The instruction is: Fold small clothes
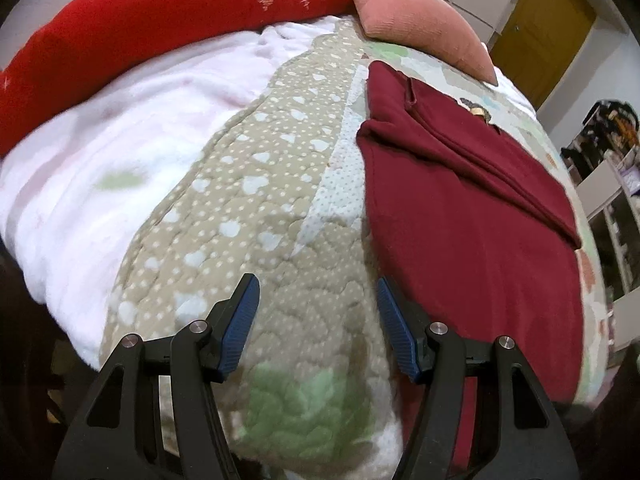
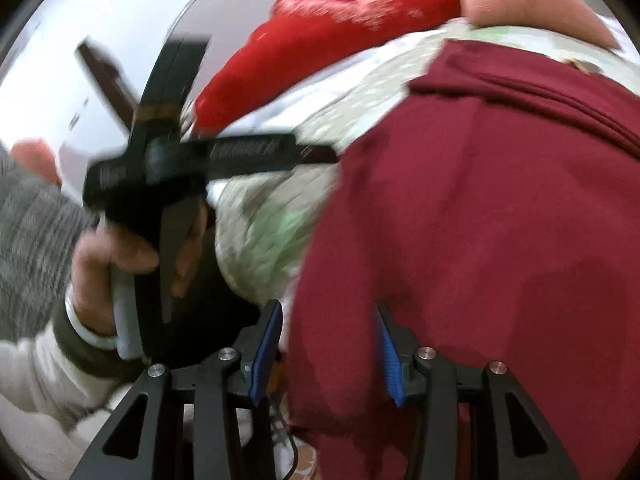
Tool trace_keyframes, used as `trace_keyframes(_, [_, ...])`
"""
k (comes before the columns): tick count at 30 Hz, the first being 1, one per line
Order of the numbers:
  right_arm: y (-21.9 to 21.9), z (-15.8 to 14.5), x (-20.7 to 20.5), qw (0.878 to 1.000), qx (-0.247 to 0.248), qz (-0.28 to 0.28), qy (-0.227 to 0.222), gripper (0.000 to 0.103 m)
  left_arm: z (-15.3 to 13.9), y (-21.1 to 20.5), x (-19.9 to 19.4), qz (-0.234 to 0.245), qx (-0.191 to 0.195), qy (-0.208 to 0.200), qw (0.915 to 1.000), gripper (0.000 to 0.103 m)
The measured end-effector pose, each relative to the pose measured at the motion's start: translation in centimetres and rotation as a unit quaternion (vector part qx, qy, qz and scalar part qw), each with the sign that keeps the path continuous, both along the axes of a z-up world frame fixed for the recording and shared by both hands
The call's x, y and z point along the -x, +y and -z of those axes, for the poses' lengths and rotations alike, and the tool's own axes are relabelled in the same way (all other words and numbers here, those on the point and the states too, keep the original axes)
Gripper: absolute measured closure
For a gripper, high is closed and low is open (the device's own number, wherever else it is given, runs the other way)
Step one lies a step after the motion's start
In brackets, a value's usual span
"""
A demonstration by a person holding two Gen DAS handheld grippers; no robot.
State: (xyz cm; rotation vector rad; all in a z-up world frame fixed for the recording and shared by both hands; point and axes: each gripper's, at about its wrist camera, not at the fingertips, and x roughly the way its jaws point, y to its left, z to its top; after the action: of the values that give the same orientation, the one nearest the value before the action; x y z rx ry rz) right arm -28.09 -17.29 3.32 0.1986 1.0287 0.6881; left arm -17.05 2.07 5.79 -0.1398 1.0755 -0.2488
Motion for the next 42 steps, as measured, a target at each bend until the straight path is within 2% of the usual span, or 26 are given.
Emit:
trace_keyframes(3, [4.1,0.6,1.0,0.998,-0.02,-0.06,0.011,0.059,-0.3,1.2,0.3,-0.01,0.023,0.015,0.9996,0.042])
trace_keyframes(5, [6.6,0.9,1.5,0.997,-0.015,-0.081,0.007,0.054,-0.8,2.0,0.6,-0.017,0.031,0.015,0.9993,0.042])
trace_keyframes(7, [8.8,1.4,2.0,0.995,-0.016,-0.102,0.009,0.054,-1.1,2.3,1.0,-0.019,0.031,0.012,0.9993,0.042])
trace_keyframes(9, [10.0,1.7,2.1,0.993,-0.018,-0.118,0.018,0.051,-1.3,2.5,1.3,-0.016,0.03,0.01,0.9994,0.042])
trace_keyframes(10, [10.5,1.7,2.2,0.992,-0.012,-0.121,0.014,0.045,-1.3,2.6,1.4,-0.015,0.03,0.01,0.9994,0.042])
trace_keyframes(14, [10.4,0.9,2.7,0.992,0.004,-0.125,-0.005,0.044,-0.8,2.7,2.1,-0.006,0.023,0.018,0.9996,0.042])
trace_keyframes(17, [7.2,-1.0,3.3,0.995,0.01,-0.09,-0.041,0.044,-0.6,2.8,3.1,0.014,0.021,0.022,0.9994,0.042])
trace_keyframes(21, [-0.8,-3.1,3.9,0.997,0.02,0.024,-0.075,0.044,0.0,3.2,4.7,0.031,0.026,0.032,0.9987,0.042])
trace_keyframes(23, [-5.9,-3.2,4.5,0.993,0.023,0.1,-0.067,0.044,0.2,3.2,5.4,0.038,0.028,0.037,0.9982,0.042])
trace_keyframes(26, [-11.8,-2.9,5.8,0.981,0.037,0.183,-0.045,0.044,0.5,2.8,6.5,0.051,0.034,0.046,0.9971,0.042])
trace_keyframes(29, [-15.6,-2.3,7.8,0.971,0.044,0.232,-0.022,0.044,0.8,2.1,7.4,0.069,0.034,0.054,0.9956,0.042])
trace_keyframes(33, [-16.7,-1.1,10.1,0.968,0.057,0.244,0.021,0.044,1.6,0.7,8.3,0.094,0.023,0.057,0.9937,0.042])
trace_keyframes(38, [-17.6,0.0,12.6,0.964,0.082,0.247,0.049,0.044,2.3,-0.3,8.4,0.099,-0.006,0.055,0.9936,0.042])
trace_keyframes(42, [-18.1,0.4,13.8,0.963,0.062,0.254,0.059,0.044,2.7,-0.1,8.3,0.096,-0.003,0.056,0.9938,0.041])
